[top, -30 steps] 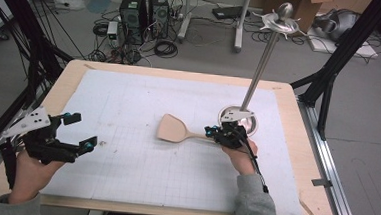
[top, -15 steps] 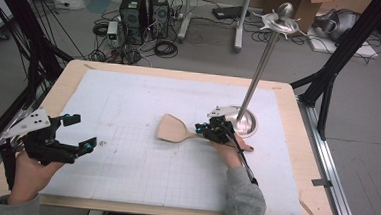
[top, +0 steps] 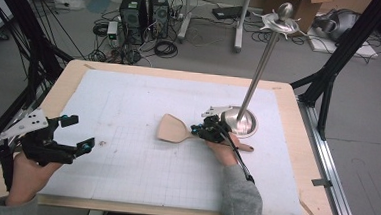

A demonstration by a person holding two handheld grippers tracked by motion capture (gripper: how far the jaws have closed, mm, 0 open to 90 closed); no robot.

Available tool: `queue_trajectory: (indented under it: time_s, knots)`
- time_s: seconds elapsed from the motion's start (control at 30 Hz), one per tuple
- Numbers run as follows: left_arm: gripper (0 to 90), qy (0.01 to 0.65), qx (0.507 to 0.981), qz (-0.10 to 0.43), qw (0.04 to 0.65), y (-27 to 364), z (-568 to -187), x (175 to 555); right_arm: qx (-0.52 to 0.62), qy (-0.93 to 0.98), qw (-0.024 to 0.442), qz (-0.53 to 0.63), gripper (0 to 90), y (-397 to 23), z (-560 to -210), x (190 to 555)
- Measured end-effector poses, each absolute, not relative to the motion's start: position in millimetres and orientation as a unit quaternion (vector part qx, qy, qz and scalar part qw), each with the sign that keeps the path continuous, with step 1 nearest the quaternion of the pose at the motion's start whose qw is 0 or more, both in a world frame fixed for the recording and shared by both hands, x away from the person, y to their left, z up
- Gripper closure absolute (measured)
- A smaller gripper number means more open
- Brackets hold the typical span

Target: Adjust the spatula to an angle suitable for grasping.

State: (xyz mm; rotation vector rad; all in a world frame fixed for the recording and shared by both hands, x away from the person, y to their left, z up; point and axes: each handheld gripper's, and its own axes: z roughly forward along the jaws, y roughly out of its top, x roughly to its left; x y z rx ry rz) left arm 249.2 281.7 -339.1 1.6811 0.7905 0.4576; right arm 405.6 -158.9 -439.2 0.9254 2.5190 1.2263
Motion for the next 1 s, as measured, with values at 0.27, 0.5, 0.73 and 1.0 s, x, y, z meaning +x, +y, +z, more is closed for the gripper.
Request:
queue_trajectory:
  time_s: [0.27,0.5,0.73,1.0]
  knots:
    - [1.7,0.336,0.722,0.193,0.574,278,-340,250,0.315,0.848,0.063,0.421,90.0,-162,-440,405]
    - [1.7,0.336,0.721,0.194,0.574,279,-340,250,0.296,0.862,0.051,0.408,90.0,-158,-437,396]
    - [1.7,0.334,0.72,0.195,0.576,280,-338,249,0.278,0.87,0.051,0.403,90.0,-154,-436,383]
    - [1.7,0.333,0.72,0.197,0.577,278,-337,249,0.281,0.863,0.038,0.418,90.0,-156,-439,372]
